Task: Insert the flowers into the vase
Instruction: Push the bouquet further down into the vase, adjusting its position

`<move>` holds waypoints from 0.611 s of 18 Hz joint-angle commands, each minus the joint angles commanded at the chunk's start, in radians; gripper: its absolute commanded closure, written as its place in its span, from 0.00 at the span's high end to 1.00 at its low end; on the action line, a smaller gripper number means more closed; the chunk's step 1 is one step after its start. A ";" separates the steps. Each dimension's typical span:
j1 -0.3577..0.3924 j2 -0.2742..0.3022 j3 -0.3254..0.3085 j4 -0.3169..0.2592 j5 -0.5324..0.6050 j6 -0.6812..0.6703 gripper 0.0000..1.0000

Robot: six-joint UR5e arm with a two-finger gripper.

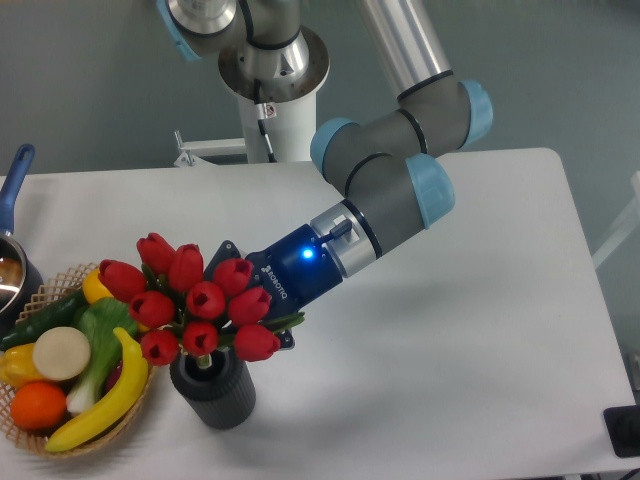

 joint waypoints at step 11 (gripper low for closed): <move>0.000 -0.031 -0.038 0.002 0.002 0.078 0.37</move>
